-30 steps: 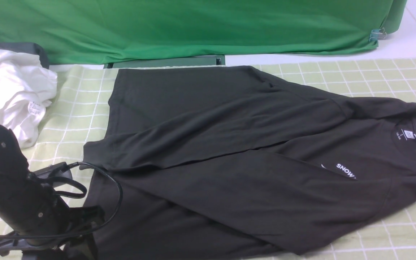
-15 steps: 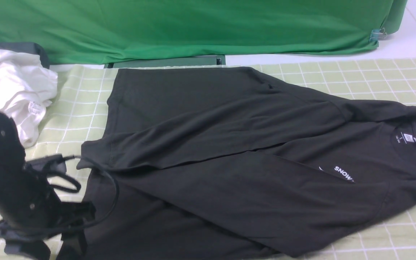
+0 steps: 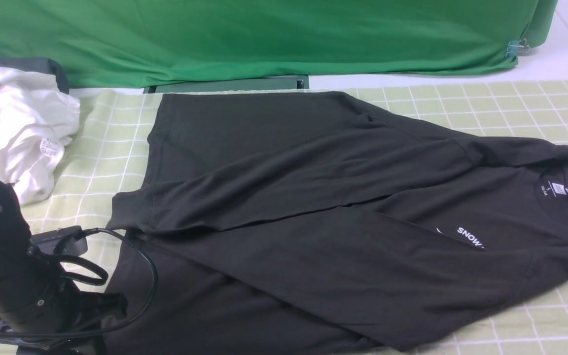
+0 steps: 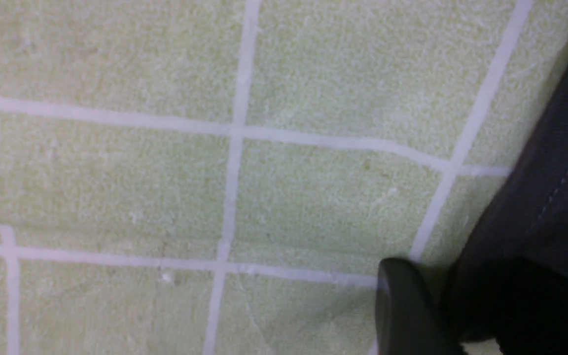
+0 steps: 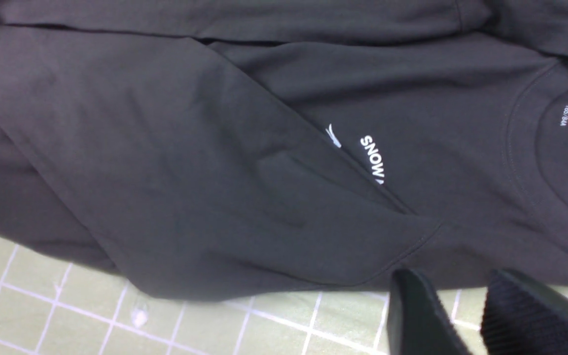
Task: Fold a long-sleeved shirt over a green coffee tablecloth.
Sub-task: 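Grasp the near edge of the shirt at its hem and shoulder corners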
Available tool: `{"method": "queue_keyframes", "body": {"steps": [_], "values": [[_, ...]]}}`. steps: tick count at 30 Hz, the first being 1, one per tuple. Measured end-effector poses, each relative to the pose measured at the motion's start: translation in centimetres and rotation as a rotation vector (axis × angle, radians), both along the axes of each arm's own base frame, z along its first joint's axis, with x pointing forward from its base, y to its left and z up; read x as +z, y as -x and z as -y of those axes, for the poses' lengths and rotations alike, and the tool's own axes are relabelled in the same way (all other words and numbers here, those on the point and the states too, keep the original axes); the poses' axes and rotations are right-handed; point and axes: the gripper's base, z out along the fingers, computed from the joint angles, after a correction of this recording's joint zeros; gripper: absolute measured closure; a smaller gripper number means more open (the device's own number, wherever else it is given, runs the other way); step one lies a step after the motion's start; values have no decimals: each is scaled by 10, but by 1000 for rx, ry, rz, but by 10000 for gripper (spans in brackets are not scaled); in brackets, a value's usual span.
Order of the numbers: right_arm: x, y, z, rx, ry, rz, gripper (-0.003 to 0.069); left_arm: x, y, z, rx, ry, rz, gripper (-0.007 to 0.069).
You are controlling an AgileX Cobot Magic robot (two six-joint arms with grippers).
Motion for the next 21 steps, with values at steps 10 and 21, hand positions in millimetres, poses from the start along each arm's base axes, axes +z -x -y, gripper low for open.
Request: {"method": "queue_keyframes", "body": {"steps": [10,21], "values": [[-47,3,-28,149,-3,-81,411,28,-9,5,-22,51,104,606],[-140,-7,-109,587,369,-286,209,43,-3,5,-42,53,152,606]]}}
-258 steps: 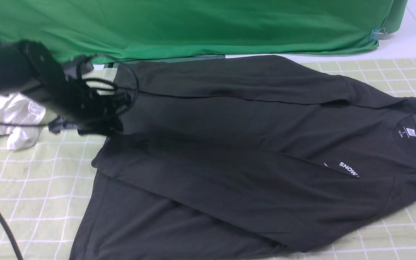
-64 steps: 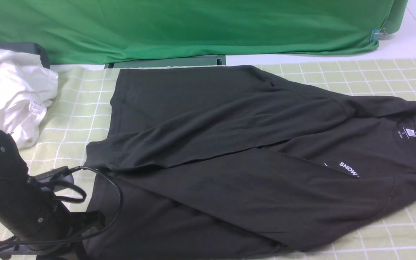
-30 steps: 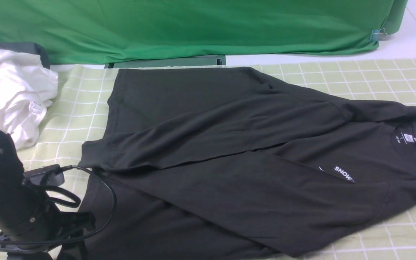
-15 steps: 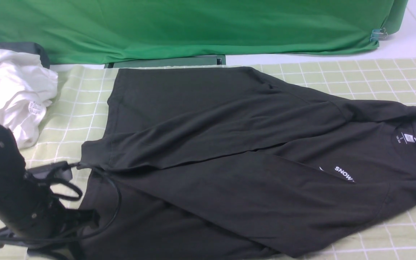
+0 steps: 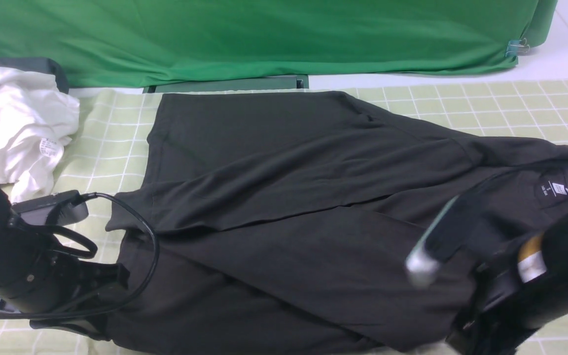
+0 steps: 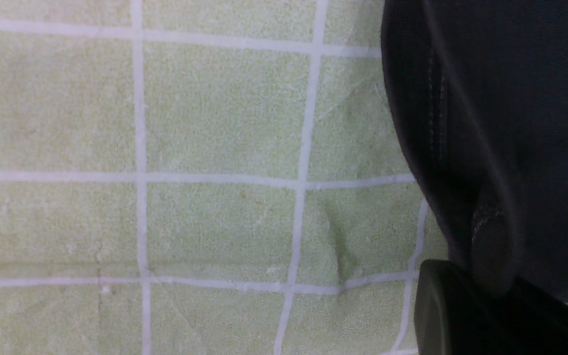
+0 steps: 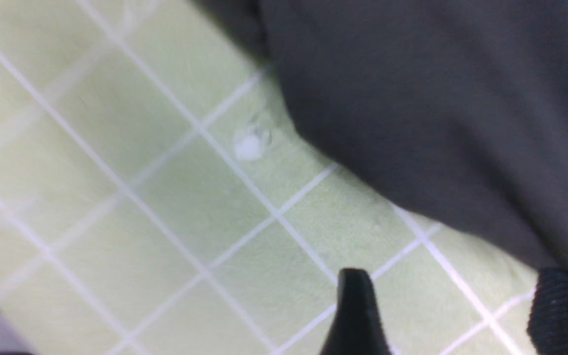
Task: Fold a long-sleeved shirt over a green coffee tablecloth.
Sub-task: 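Grasp the near edge of the shirt at its hem and shoulder corners, then fold the black garment in half by bringing its near edge over to the far edge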
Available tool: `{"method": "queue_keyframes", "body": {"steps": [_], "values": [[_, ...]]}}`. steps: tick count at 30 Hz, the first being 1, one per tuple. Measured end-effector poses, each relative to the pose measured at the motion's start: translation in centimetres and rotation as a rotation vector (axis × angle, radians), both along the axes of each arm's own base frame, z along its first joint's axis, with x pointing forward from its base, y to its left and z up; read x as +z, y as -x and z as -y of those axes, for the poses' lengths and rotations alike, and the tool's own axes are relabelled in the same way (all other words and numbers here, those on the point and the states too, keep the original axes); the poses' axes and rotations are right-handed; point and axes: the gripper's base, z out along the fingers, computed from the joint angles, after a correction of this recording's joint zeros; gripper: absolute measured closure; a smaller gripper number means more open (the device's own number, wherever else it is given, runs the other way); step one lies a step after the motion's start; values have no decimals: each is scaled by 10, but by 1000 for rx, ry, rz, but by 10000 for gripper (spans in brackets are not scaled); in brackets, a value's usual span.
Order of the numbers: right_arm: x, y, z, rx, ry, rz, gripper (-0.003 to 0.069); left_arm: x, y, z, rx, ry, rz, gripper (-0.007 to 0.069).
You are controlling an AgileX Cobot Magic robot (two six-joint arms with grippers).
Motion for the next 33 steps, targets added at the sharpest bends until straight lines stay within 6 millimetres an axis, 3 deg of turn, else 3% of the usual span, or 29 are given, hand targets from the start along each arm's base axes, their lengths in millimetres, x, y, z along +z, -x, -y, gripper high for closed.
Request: {"method": "queue_keyframes", "body": {"steps": [5,11,14,21,28,33], "values": [[-34,-9,-18,90,84,4,201,-3,2,0,-2,-1,-5,606],[-54,-16,-23,128,125,8,238,-6,3,0,0,-6,-1,606],[-55,-17,-24,127,118,20,291,-6,1,-1,4,-10,23,606],[-54,-24,-29,148,93,75,595,-6,0,-1,8,-14,38,606],[-34,-19,-27,118,139,16,621,10,10,0,0,-8,71,606],[-10,14,-21,109,149,-70,622,24,33,2,6,5,113,606]]}}
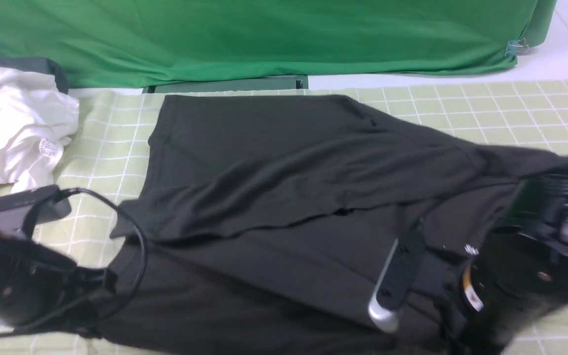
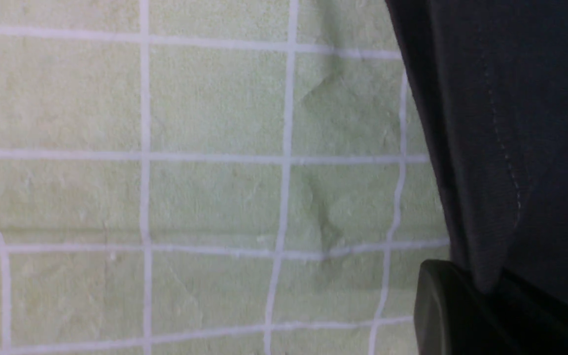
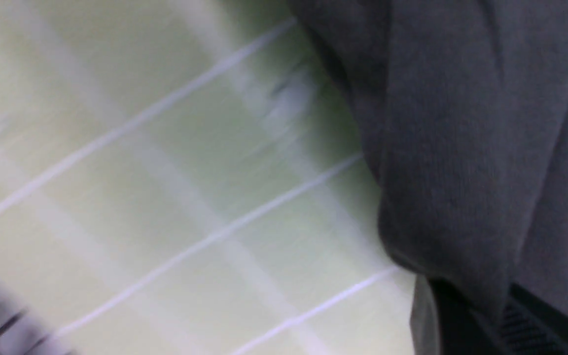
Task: Fold a long-sleeved shirt over a green coffee tablecloth.
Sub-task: 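Fold the black garment in half by bringing its near edge over to the far edge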
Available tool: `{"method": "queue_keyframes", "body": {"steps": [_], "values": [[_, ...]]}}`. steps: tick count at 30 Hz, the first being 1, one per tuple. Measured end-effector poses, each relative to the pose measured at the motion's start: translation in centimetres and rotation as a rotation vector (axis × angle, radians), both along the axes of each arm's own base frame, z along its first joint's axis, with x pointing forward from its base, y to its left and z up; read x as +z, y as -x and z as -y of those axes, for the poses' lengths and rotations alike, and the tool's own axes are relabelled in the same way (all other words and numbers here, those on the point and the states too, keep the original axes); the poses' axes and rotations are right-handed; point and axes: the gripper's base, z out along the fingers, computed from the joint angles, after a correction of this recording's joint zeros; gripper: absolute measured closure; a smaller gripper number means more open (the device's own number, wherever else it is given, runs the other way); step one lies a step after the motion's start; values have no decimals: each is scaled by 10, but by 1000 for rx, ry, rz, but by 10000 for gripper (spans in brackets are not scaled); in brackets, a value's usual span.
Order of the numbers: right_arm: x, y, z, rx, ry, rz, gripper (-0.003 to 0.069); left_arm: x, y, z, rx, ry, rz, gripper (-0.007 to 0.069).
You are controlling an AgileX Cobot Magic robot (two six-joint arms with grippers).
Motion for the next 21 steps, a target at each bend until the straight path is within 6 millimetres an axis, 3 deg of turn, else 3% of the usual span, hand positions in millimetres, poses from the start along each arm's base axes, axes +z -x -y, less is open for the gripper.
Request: {"method": "queue_keyframes", "body": {"steps": [5,8,14,21], "values": [[-5,32,11,-23,15,-48,622,-2,34,4,-11,33,-61,606],[-9,41,17,-35,25,-59,622,2,47,6,-8,52,-42,606],[-2,37,18,-60,29,-3,623,14,54,11,26,110,27,606],[29,11,8,-89,7,185,626,41,34,10,99,134,145,606]]}}
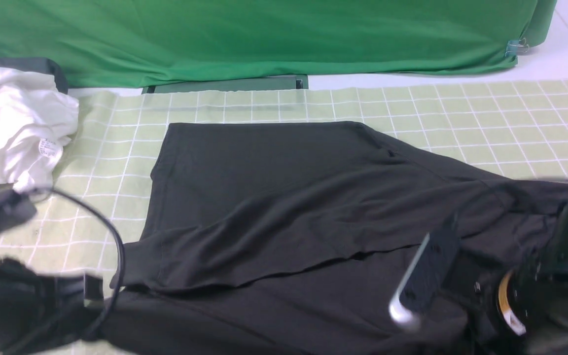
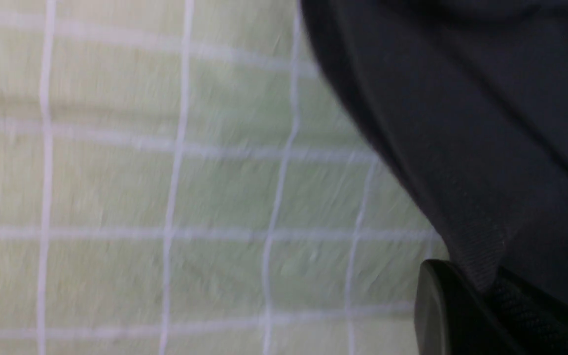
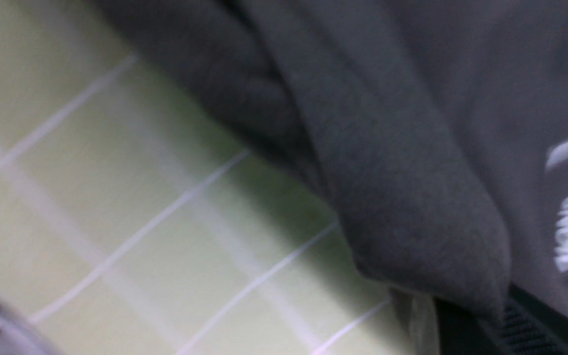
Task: Fold a long-sleeved shirt over a green coffee tablecloth.
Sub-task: 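Fold the black garment in half by bringing its near edge over to the far edge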
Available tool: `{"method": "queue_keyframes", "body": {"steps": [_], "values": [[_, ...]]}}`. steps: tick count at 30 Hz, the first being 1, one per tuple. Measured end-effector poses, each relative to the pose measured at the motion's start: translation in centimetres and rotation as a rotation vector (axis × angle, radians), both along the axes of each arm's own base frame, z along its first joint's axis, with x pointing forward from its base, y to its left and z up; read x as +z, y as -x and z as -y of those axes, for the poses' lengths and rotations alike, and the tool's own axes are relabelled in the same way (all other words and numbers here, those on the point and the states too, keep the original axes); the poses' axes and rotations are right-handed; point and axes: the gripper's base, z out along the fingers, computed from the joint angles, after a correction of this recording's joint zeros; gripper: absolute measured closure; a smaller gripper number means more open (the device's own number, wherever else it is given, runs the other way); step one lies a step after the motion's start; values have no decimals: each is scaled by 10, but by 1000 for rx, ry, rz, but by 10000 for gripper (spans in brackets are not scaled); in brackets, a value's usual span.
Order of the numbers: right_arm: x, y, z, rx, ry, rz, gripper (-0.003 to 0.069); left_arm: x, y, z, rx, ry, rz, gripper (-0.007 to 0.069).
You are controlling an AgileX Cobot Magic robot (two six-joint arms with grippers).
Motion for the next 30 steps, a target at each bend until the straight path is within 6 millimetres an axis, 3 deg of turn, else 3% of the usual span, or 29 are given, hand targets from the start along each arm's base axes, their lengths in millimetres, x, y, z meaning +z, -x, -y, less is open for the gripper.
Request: {"method": "queue_keyframes", "body": {"steps": [3,9,18,20,23,24,25,30], "values": [[14,-19,2,-61,-35,44,628,6,-20,-3,42,-14,79,606],[21,-61,15,-182,-57,74,628,11,-60,-6,87,-14,109,606],[5,-139,13,-300,-69,75,628,-16,-133,-11,132,-32,104,606],[4,-164,12,-319,-77,91,628,-20,-164,-11,149,-10,106,606],[5,-188,13,-342,-89,109,628,-23,-196,-11,157,6,110,606],[5,-189,13,-345,-90,111,628,-24,-198,-11,157,6,111,606],[5,-202,13,-358,-99,123,628,-27,-217,-11,155,5,117,606],[0,-232,10,-379,-116,148,628,-34,-255,-12,151,7,131,606]]}}
